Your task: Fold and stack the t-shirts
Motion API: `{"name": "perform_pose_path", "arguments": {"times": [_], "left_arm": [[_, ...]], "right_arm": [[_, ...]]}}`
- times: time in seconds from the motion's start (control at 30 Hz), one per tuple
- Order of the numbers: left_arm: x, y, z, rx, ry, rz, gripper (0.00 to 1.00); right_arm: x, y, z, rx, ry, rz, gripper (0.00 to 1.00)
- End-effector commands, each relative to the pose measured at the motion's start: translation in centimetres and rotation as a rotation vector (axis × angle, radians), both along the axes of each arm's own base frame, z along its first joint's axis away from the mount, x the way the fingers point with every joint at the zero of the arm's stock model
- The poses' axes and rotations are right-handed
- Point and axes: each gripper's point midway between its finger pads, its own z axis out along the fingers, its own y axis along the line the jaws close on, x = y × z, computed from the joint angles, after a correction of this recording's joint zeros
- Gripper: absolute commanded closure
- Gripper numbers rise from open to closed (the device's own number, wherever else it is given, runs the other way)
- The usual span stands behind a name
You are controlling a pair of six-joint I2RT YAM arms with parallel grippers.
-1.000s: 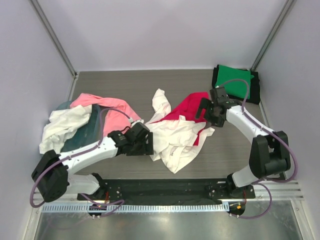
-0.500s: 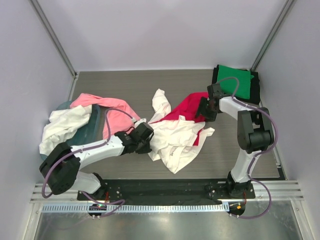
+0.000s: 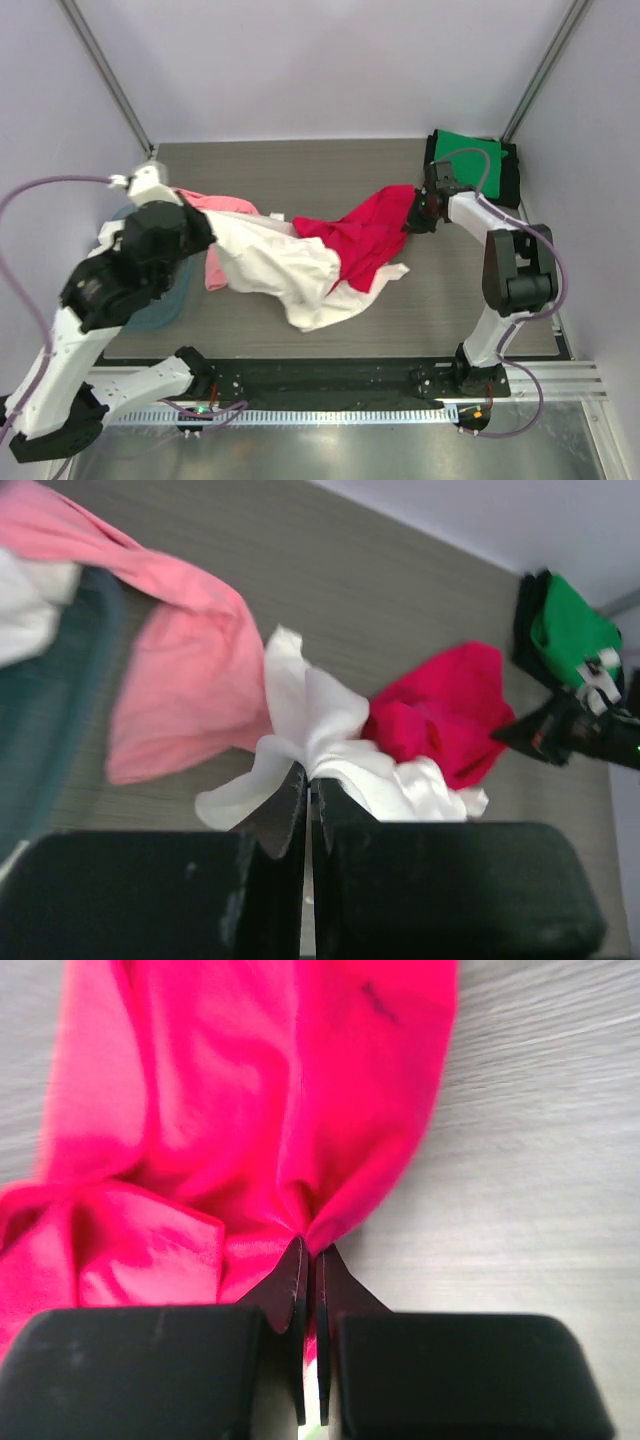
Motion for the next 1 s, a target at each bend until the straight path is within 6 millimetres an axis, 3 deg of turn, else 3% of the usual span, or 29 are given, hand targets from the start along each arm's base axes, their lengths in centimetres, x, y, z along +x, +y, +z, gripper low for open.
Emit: {"name": "perform_pose_path", "arguments": {"times": [0.0,0.03,0.1,0.13,0.27,0.3,0.37,0.4,0.47,0.5,0.57,0.63,0.67,0.7,0.77,0.8,0.83,0.87,0.9,0.97], "left_arm": [[-0.7,8.2,3.3,0.311,-0.038,0.227,1.00],[-1.1,9.9,6.3,0.327,-0.090,0.292,1.00],[-1.2,11.7,8.8,0.409,-0.111,0.359,1.00],[-1.1,12.9,11.2,0.429,-0.143,0.435,1.00],[0.3,15.5,13.3,0.542,-0.118,0.567,0.96],[0.6,17.2,13.6,0.569,-0.099,0.627,0.93],[2.8,17.7,12.8,0.590,-0.049,0.628,0.90],[3.3,19.7,12.3,0.601,-0.005,0.682,0.88],[5.5,20.3,11.1,0.599,0.048,0.694,0.84],[5.6,21.6,10.5,0.602,0.092,0.735,0.77],[6.2,23.3,9.3,0.503,0.134,0.818,0.73],[8.7,24.9,4.9,0.383,0.244,0.775,0.53],[9.7,24.6,3.2,0.328,0.283,0.727,0.49],[10.5,23.5,0.3,0.278,0.383,0.645,0.48],[10.9,21.1,-2.2,0.240,0.444,0.540,0.47],[11.8,18.1,-0.5,0.237,0.322,0.448,0.36],[11.7,16.2,-3.6,0.262,0.363,0.370,0.26],[11.8,13.8,-3.6,0.297,0.322,0.282,0.22],[12.3,9.8,-3.7,0.320,0.269,0.161,0.18],[11.3,7.8,-6.4,0.376,0.333,0.115,0.17]], "right_arm": [[0.6,-1.3,5.6,-0.018,-0.134,-0.051,0.99],[0.5,-1.7,6.9,-0.023,-0.161,-0.062,0.99],[-0.4,-2.7,7.4,-0.050,-0.152,-0.092,0.99],[-0.8,-2.9,8.7,-0.051,-0.181,-0.100,0.99],[-2.9,-4.9,10.6,-0.120,-0.218,-0.168,0.99],[-3.8,-5.0,10.4,-0.123,-0.205,-0.173,0.99],[-4.9,-5.1,11.5,-0.115,-0.233,-0.181,0.99],[-5.9,-4.9,10.8,-0.105,-0.212,-0.170,0.99],[-7.1,-4.8,11.3,-0.087,-0.230,-0.169,0.99],[-8.1,-4.6,10.4,-0.077,-0.209,-0.162,0.99],[-9.2,-4.1,10.0,-0.046,-0.203,-0.144,0.99],[-10.7,-3.3,9.7,-0.003,-0.199,-0.123,0.99],[-11.3,-3.1,9.2,0.011,-0.187,-0.117,0.99],[-11.7,-2.9,9.5,0.026,-0.200,-0.109,0.99],[-12.2,-2.4,9.4,0.051,-0.201,-0.093,0.99],[-12.4,-2.4,8.9,0.054,-0.192,-0.088,0.94],[-12.5,-2.2,8.7,0.060,-0.185,-0.083,0.91],[-12.7,-2.2,8.3,0.061,-0.174,-0.082,0.87],[-12.7,-2.1,7.9,0.065,-0.164,-0.078,0.79],[-12.9,-1.9,7.0,0.069,-0.134,-0.071,0.60]]}}
